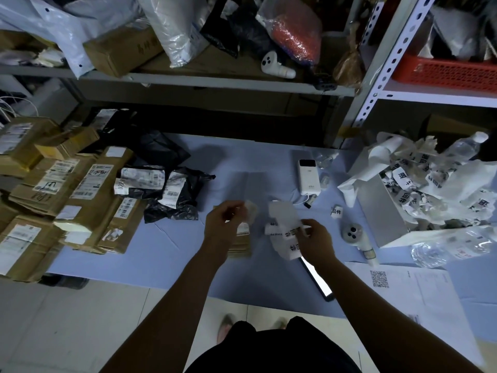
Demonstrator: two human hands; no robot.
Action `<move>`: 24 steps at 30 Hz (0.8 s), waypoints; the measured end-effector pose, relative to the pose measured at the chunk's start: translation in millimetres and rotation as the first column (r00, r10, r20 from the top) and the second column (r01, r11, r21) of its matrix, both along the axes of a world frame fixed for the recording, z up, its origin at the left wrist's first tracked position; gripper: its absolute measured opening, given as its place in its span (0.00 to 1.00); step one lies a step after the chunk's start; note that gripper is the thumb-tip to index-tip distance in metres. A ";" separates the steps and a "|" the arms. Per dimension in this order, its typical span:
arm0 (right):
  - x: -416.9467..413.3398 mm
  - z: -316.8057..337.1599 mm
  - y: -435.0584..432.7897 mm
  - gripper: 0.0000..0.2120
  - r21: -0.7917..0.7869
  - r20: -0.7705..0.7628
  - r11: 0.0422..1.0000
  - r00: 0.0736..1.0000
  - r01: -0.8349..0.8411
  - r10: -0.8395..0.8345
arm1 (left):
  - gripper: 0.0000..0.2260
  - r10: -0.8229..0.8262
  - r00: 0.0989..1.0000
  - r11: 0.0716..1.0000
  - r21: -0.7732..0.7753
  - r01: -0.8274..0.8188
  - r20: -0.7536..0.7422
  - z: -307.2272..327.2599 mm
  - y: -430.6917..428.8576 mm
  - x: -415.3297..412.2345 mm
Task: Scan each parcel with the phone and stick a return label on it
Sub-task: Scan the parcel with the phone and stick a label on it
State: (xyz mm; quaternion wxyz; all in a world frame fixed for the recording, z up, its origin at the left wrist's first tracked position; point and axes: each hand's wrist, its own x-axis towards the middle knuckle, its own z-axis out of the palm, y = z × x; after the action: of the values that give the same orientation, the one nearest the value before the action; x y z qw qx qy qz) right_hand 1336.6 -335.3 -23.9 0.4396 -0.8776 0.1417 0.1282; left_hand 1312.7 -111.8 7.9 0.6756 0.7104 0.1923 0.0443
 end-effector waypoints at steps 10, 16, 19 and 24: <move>0.6 42.6 66.9 0.08 0.758 -0.331 0.649 0.894 0.061 0.303 | 0.17 -0.084 0.995 0.944 -0.323 0.065 -0.046 -2.9 20.4 -6.1; 3.0 38.6 83.6 0.11 0.850 -0.334 0.475 0.930 0.227 0.152 | 0.14 -0.233 0.971 0.915 -0.350 0.199 -0.057 -1.8 51.1 -10.3; 2.4 34.0 90.4 0.11 0.806 -0.285 0.559 0.956 0.196 0.076 | 0.10 -0.256 0.962 0.912 -0.354 0.208 -0.093 -4.4 63.7 -9.9; -8.9 17.6 105.5 0.11 0.668 -0.169 0.724 0.982 0.174 -0.080 | 0.11 -0.148 0.978 0.958 -0.267 0.106 -0.144 -21.0 66.1 -11.1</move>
State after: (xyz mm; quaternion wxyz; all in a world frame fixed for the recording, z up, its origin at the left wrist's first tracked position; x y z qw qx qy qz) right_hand 1327.7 -229.9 -6.4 0.7274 -0.6342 0.1727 0.1969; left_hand 1301.6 -45.7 -13.1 0.7457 0.6287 0.2047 -0.0825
